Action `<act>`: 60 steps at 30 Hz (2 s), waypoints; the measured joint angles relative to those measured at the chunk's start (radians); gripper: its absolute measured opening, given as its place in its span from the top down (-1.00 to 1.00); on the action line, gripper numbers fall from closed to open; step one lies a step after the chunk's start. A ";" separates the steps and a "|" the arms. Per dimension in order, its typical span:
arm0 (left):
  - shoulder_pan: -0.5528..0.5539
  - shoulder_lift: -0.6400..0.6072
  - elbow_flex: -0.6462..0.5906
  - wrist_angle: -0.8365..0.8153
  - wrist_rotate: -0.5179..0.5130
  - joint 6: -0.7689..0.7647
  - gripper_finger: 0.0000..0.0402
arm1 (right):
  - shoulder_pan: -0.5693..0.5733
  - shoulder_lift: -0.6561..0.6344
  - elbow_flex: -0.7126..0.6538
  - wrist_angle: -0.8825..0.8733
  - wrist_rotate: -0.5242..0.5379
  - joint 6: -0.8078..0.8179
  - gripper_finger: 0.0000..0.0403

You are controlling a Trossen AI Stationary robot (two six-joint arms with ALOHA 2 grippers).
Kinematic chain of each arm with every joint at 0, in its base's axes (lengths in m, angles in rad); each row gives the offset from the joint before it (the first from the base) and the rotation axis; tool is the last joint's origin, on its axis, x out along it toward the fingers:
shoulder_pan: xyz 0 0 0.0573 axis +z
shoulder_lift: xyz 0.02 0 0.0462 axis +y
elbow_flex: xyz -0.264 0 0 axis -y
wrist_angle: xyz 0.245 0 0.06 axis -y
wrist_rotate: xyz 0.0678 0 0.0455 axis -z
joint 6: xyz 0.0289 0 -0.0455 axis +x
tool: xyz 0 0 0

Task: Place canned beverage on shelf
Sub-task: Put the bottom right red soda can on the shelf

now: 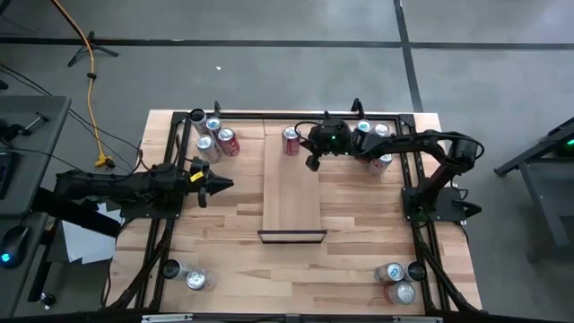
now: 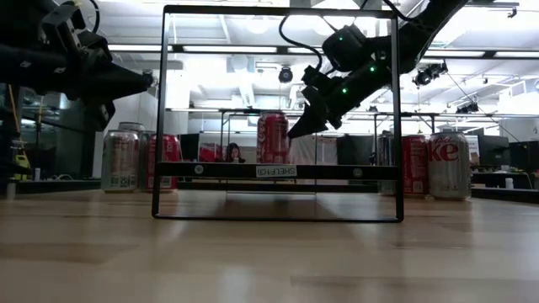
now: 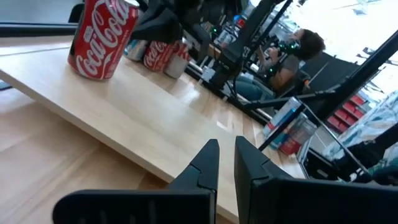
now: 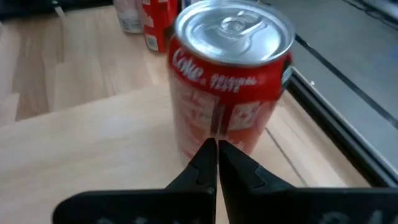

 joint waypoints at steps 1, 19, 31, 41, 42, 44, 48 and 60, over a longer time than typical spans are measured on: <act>0.000 0.000 0.000 0.006 -0.002 0.000 1.00 | 0.002 0.007 0.000 0.013 0.000 0.003 1.00; 0.000 0.056 0.068 0.196 -0.108 -0.021 1.00 | 0.025 0.043 0.067 0.059 -0.047 0.029 1.00; 0.113 0.452 0.423 0.052 -0.165 0.100 1.00 | -0.057 0.010 0.067 -0.045 -0.013 0.058 1.00; 0.177 0.484 0.491 0.022 -0.068 0.123 1.00 | -0.059 0.105 0.066 0.127 0.040 0.077 1.00; 0.178 0.484 0.491 0.024 -0.068 0.123 1.00 | -0.059 0.105 0.066 0.127 0.041 0.085 1.00; 0.178 0.484 0.491 0.023 -0.068 0.123 1.00 | -0.058 0.105 0.066 0.129 0.027 0.094 1.00; 0.178 0.484 0.491 0.024 -0.070 0.123 1.00 | -0.038 0.105 0.066 0.142 -0.001 0.098 1.00; 0.178 0.485 0.491 0.026 -0.096 0.140 1.00 | 0.013 0.206 0.179 0.183 -0.001 0.122 1.00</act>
